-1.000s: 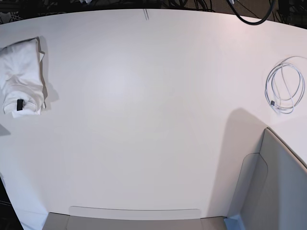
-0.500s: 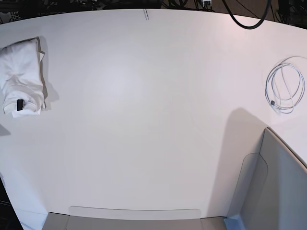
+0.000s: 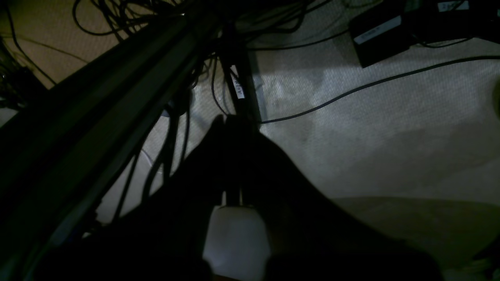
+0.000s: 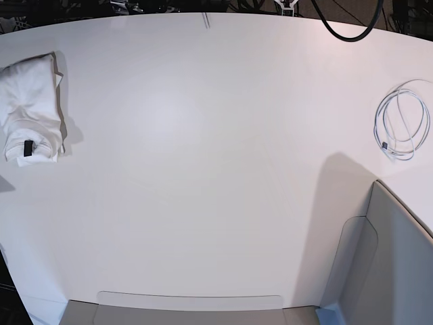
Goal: Layout the t-shirt on the table in an organized manner, then fold the t-shirt properly
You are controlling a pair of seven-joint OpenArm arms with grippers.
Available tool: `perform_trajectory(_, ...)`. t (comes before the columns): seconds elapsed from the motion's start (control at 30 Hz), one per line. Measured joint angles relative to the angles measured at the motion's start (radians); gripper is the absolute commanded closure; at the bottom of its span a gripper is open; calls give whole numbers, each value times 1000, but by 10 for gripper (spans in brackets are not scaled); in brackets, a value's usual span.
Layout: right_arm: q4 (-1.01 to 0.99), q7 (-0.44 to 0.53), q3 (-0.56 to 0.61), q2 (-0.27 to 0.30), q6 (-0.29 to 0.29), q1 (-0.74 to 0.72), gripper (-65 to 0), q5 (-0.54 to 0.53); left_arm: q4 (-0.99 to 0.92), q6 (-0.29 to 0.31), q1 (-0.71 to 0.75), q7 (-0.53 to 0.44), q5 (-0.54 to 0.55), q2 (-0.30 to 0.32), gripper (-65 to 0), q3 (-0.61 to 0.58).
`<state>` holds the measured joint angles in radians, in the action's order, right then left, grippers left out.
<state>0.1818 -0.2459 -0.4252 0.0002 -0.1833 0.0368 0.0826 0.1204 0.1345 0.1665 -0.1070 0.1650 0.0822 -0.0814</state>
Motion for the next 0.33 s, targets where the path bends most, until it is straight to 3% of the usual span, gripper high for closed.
perform_trajectory(0.33, 0, 1, -1, -18, 0, 0, 0, 0, -2, 3, -31, 1, 0, -18, 0, -3)
